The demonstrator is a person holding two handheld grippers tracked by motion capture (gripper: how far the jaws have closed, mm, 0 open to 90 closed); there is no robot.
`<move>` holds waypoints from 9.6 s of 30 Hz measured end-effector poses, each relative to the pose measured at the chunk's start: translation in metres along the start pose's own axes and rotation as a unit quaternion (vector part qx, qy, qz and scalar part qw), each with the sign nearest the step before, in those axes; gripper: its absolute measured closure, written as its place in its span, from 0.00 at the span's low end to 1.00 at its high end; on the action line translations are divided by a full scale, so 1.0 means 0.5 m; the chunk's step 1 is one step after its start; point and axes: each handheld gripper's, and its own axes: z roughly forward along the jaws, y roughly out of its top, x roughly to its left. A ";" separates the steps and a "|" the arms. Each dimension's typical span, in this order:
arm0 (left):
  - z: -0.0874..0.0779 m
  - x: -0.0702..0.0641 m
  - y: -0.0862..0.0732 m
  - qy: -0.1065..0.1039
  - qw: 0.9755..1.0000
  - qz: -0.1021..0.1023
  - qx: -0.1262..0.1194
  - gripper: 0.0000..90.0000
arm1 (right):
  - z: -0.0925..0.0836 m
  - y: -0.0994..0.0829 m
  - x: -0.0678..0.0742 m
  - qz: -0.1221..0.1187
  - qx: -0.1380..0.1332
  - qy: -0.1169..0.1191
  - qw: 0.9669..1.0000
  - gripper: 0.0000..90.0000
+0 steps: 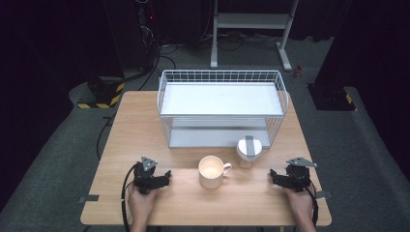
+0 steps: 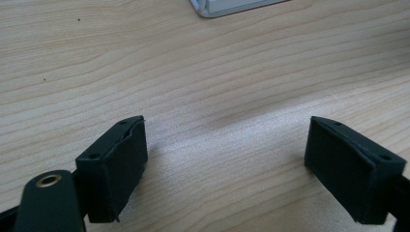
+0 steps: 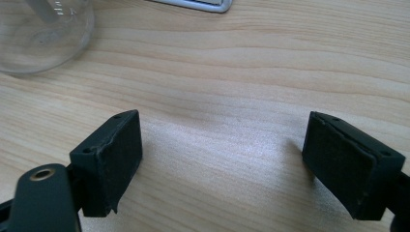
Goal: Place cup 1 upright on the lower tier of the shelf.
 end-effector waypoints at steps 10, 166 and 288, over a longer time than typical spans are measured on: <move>0.000 0.001 0.000 0.000 1.000 0.002 0.001 0.18 | -0.018 -0.010 0.012 0.000 -0.019 0.020 1.000 0.16; -0.001 0.002 0.000 0.002 1.000 0.003 0.003 0.18 | 0.112 0.226 0.171 -0.034 -0.077 0.086 0.993 0.20; 0.000 0.002 0.000 0.005 1.000 -0.001 0.001 0.18 | 0.164 0.257 0.130 0.014 -0.044 0.022 0.999 0.52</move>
